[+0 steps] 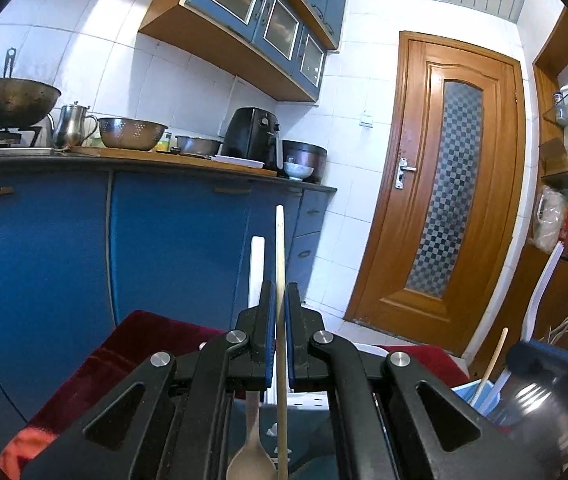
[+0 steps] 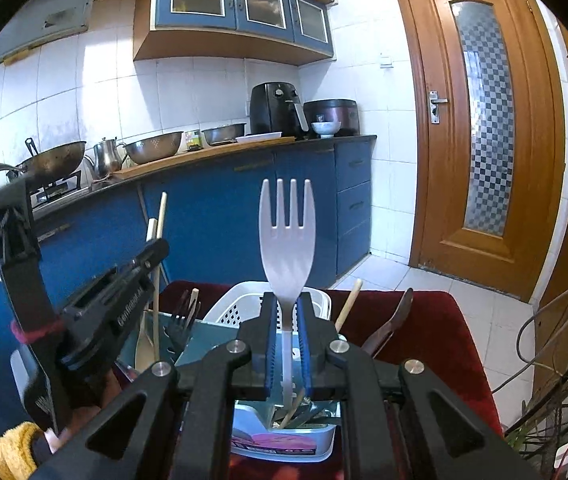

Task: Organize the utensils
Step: 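Carry the chopstick with the left tool into the holder while the right tool lowers the fork in, then open both tools to drop the chopstick and white fork into the holder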

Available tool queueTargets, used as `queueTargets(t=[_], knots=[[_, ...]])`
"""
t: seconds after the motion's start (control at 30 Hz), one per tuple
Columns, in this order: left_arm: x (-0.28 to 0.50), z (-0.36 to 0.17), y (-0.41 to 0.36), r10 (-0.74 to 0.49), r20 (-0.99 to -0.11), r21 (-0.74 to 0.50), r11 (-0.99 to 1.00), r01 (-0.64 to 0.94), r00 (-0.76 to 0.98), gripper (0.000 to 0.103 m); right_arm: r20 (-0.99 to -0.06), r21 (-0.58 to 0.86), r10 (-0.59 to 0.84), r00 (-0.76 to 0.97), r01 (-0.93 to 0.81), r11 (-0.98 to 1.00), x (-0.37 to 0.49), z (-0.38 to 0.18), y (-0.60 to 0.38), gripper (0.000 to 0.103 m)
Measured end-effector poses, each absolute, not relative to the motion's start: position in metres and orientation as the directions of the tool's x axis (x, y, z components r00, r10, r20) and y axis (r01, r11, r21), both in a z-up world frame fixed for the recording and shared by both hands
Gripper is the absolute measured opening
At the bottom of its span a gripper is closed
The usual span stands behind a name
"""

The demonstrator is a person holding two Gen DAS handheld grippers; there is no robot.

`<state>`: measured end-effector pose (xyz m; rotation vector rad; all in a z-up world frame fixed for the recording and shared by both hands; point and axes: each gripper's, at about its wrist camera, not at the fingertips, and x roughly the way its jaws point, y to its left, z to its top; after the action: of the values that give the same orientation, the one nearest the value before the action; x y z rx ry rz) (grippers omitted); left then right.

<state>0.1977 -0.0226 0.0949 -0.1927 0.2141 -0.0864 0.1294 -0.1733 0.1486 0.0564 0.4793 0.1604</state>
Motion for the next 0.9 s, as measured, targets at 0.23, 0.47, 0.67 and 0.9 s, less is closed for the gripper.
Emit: queueTargets(t=[0.23, 0.47, 0.67, 0.9], knots=[[0.193, 0.094, -0.029, -0.093, -0.194, -0.162, 0.985, 0.061, 0.977, 0.003, -0.471, 0.09, 0.172, 0.865, -0.147, 0.985, 0.137, 0.15, -0.174, 0.012], [0.189, 0.092, -0.029, -0.122, -0.241, -0.162, 0.983, 0.084, 0.963, 0.003, -0.481, 0.105, 0.192, 0.855, -0.161, 0.981, 0.135, 0.151, -0.173, 0.016], [0.177, 0.097, -0.029, -0.143, -0.242, -0.154, 0.982, 0.108, 0.96, 0.024, -0.466, 0.137, 0.211, 0.859, -0.166, 0.977, 0.129, 0.158, -0.176, 0.026], [0.155, 0.11, -0.03, -0.166, -0.255, -0.142, 0.981, 0.133, 0.953, 0.029, -0.437, 0.157, 0.218, 0.873, -0.164, 0.974, 0.114, 0.171, -0.175, 0.031]])
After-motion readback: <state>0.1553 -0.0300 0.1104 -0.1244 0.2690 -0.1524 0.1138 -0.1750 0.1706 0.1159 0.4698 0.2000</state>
